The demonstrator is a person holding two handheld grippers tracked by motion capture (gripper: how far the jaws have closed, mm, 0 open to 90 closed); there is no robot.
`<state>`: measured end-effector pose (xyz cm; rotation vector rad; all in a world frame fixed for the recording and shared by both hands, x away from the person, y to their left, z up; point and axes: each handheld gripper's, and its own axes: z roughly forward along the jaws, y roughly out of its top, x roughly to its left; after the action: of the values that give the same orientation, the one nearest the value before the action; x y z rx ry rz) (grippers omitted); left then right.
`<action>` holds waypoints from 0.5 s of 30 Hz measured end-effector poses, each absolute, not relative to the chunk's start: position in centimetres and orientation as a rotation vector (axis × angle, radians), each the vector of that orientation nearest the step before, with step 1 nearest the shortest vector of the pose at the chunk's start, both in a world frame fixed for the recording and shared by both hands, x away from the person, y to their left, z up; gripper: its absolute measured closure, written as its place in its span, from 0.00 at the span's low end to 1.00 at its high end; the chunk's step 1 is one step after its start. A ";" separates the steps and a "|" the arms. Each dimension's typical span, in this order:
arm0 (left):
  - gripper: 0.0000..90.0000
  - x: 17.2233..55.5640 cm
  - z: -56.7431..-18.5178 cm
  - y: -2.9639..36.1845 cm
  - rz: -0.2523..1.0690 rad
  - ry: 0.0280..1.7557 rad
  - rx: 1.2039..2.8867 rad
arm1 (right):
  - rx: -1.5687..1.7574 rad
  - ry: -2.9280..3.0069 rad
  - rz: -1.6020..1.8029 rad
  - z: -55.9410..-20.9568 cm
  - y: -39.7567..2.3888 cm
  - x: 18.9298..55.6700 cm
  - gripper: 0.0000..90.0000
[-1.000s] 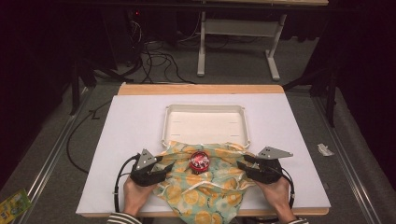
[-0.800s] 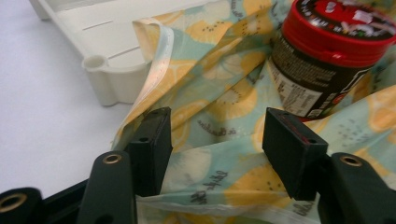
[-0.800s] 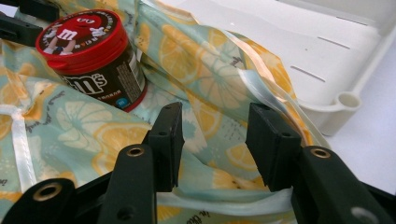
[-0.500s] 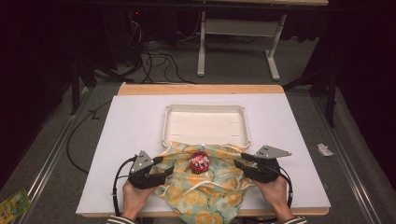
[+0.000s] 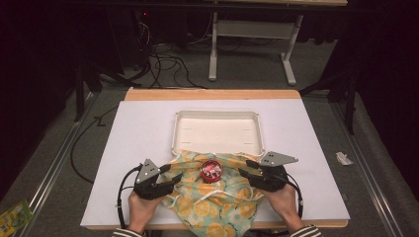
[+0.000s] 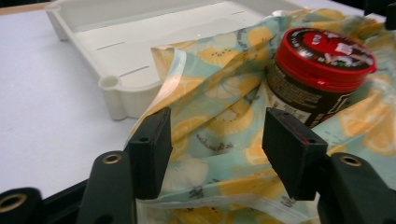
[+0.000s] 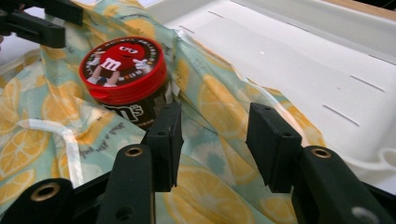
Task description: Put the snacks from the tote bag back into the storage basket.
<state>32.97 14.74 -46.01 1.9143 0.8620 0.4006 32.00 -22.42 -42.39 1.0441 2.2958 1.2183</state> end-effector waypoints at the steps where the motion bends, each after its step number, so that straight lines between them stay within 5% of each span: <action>1: 0.49 33.1 -46.1 14.7 0.397 0.870 1.921 | 1.034 2.301 1.219 -42.3 -22.2 32.0 0.62; 15: 0.48 34.5 -47.8 14.1 0.409 0.918 1.973 | 0.931 2.368 1.240 -42.0 -19.2 32.6 0.49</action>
<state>34.46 14.07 -47.82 1.9729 0.9183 0.4086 32.57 -19.18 -41.97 0.9311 2.3676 1.2405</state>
